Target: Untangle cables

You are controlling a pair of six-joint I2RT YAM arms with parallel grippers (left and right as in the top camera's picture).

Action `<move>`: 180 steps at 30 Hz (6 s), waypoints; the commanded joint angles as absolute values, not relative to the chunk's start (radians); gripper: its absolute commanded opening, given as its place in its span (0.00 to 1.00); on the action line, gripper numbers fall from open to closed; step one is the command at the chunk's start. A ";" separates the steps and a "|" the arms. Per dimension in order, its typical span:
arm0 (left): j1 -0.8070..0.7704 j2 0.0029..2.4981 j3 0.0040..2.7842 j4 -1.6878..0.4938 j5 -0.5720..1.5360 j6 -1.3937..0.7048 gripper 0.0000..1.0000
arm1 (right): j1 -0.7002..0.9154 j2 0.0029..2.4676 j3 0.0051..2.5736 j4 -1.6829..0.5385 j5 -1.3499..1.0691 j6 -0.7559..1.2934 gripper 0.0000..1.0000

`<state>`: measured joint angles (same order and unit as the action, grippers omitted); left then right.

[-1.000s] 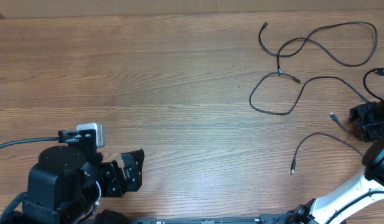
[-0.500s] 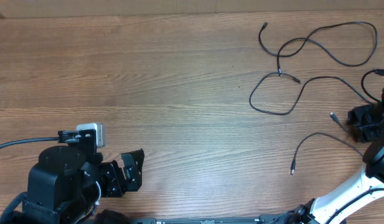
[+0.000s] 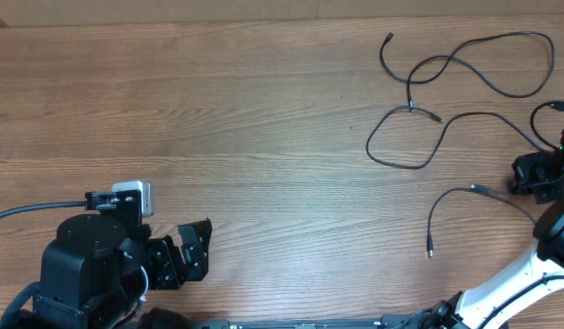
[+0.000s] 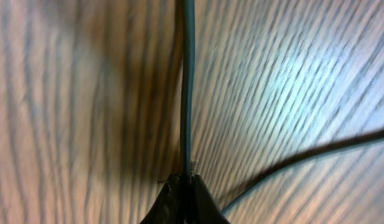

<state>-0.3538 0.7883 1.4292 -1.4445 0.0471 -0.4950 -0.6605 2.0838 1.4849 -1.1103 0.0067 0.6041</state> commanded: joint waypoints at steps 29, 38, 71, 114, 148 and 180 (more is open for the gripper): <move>-0.360 0.790 1.431 -1.443 0.033 -0.487 1.00 | -0.595 2.080 1.776 -1.472 -0.188 0.359 0.04; -0.361 0.790 1.431 -1.443 0.033 -0.487 1.00 | -0.598 2.080 1.625 -1.423 0.087 0.629 0.04; -0.360 0.790 1.431 -1.443 0.033 -0.487 1.00 | -0.606 1.919 1.545 -1.394 -0.004 0.654 1.00; -0.360 0.790 1.431 -1.443 0.033 -0.487 1.00 | -0.184 0.906 1.343 -1.693 -0.178 0.489 1.00; -0.361 0.790 1.431 -1.443 0.033 -0.487 1.00 | -0.080 0.679 1.061 -1.203 -0.102 0.407 1.00; -0.360 0.790 1.431 -1.443 0.033 -0.487 1.00 | 0.049 0.080 0.163 -0.190 -0.149 0.253 1.00</move>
